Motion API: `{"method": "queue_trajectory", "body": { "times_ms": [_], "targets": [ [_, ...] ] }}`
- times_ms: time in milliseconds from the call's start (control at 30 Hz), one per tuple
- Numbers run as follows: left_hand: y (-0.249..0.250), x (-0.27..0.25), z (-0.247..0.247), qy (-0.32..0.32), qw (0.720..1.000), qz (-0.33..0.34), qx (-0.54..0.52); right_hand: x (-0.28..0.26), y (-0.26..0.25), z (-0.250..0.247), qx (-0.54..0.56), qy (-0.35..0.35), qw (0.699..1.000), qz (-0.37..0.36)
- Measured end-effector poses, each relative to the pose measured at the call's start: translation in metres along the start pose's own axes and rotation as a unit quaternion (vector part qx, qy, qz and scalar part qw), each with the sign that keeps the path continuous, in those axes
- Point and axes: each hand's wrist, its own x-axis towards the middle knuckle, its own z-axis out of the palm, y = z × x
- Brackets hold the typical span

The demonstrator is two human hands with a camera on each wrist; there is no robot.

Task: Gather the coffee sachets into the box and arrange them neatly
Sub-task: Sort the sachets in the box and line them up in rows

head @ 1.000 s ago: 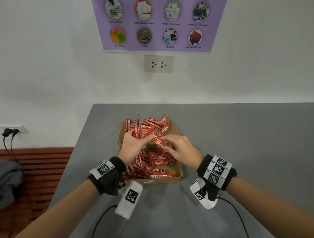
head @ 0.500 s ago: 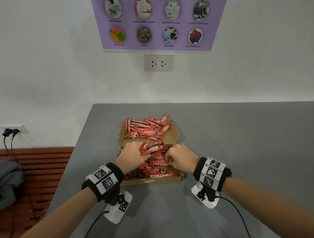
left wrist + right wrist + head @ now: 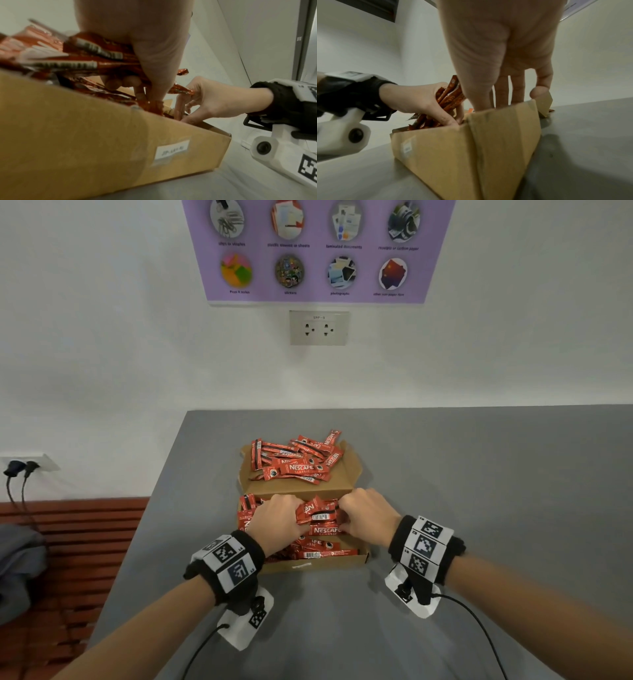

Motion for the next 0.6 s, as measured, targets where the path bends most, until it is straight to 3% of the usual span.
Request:
{"method": "queue_trajectory", "body": {
  "times_ms": [400,600],
  "targets": [
    [0.0017,0.0011,0.0077,-0.015,0.995,0.013,0.102,-0.0053,0.0079,0.0041,-0.006,0.007,1.0,-0.024],
    [-0.0015,-0.0001,0.0004,0.008,1.0,0.02,0.021,-0.0043,0.011,-0.0014,0.037,0.007,0.999,-0.036]
  ]
}}
